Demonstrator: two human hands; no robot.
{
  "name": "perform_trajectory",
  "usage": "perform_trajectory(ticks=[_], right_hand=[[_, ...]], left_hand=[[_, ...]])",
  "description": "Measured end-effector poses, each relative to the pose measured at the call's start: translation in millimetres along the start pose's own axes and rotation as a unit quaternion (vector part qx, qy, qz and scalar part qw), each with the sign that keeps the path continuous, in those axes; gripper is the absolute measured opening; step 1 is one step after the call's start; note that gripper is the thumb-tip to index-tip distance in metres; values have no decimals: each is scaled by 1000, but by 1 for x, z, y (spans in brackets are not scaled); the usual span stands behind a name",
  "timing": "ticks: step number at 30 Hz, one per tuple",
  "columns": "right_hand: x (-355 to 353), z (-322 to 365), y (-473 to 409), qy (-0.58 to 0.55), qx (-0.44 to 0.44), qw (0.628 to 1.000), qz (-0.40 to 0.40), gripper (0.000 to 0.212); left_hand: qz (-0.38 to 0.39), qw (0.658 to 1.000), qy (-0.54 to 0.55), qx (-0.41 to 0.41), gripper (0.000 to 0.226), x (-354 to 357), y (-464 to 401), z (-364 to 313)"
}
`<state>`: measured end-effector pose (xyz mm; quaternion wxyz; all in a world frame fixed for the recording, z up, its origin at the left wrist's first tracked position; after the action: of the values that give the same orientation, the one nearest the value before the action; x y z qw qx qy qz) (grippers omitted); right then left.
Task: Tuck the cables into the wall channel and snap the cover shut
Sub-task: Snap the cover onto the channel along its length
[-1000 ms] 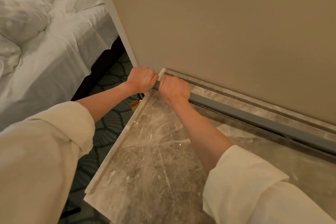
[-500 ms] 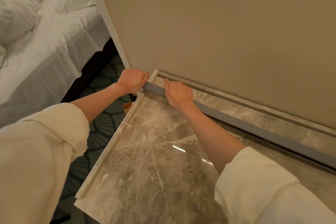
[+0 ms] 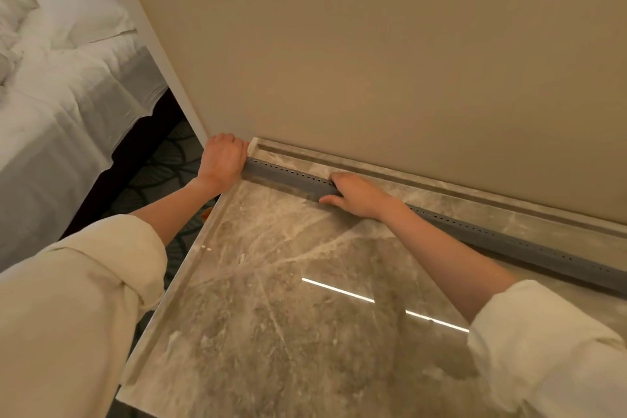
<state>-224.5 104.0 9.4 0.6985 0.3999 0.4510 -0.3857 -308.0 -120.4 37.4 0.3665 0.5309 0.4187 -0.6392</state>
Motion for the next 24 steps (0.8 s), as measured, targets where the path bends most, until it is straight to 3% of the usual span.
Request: perform_trajectory(ticks=[3, 6, 12, 24], right_hand=[[-3, -1, 4, 66, 26, 996, -58, 44], [-2, -1, 9, 72, 39, 993, -90, 45], [-2, -27, 52, 82, 75, 987, -115, 40], [3, -139, 208, 121, 246, 952, -137, 49]], left_hand=[[-26, 997, 76, 0, 31, -6, 8, -17], [9, 982, 170, 77, 28, -4, 19, -48], [49, 966, 214, 134, 51, -2, 20, -103], [125, 908, 288, 278, 40, -3, 9, -292]])
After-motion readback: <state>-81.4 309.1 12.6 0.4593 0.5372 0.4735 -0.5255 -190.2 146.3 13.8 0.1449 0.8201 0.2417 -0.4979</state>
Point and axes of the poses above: each hand's wrist, its own y-axis away from the middle knuckle, its own x-axis out of the palm, z = x × y, the point moved 7 cm from there along -y, towards the middle knuckle, and after that the axes turned 3 degrees about y, right-handed, at the moved point
